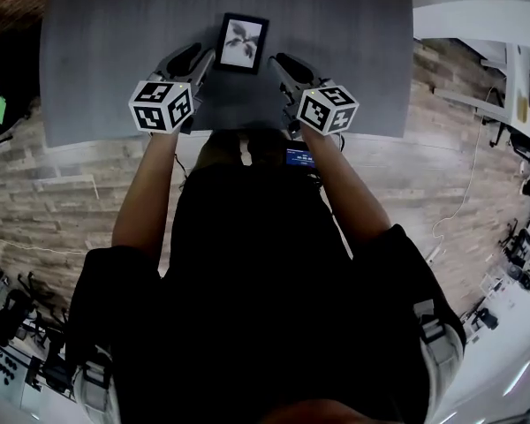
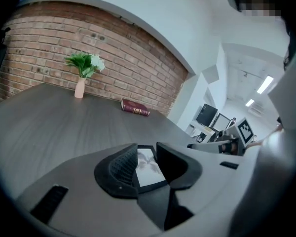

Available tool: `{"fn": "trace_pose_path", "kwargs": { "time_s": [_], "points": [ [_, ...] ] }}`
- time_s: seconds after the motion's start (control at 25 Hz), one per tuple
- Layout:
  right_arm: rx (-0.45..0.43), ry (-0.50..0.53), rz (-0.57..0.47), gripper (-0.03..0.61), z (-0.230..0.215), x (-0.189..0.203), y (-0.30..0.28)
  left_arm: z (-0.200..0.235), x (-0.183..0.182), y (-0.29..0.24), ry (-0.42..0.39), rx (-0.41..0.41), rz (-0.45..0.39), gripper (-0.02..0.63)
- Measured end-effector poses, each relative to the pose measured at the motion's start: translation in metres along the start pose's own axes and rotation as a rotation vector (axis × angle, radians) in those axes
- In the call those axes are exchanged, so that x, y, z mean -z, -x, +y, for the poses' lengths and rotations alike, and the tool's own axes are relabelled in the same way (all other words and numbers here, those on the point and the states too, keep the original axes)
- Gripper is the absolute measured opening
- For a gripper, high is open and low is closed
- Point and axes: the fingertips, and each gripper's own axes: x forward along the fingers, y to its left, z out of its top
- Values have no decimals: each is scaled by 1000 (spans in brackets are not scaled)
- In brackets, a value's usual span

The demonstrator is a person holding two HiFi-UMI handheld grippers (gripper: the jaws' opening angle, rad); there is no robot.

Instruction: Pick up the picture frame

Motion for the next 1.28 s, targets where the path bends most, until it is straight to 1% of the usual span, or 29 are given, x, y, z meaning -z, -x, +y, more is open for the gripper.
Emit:
{"fn": "trace_pose_path", "kwargs": {
  "time_s": [0.16, 0.32, 0.48, 0.6, 0.76, 1.0, 1.28],
  "points": [
    [48, -58, 93, 87, -27, 14, -18, 11, 23, -34, 63, 2, 135, 115],
    [95, -96, 162, 87, -51, 30, -41, 27, 45, -61, 59, 14, 258, 120],
    [121, -136, 201, 87, -57, 45, -57, 37, 66, -73, 46, 22, 371, 126],
    [132, -144, 231, 87, -55, 54, -69, 44, 72, -78, 47, 18, 415, 128],
    [173, -152, 272, 87, -62, 58, -77, 45, 80, -87, 54, 33, 474, 132],
    [198, -164, 294, 87, -62, 58, -85, 43, 84, -94, 47, 46, 496, 132],
    [227, -146, 310, 87, -61, 60, -90, 47, 86, -93, 45, 20, 515, 107]
  ]
}}
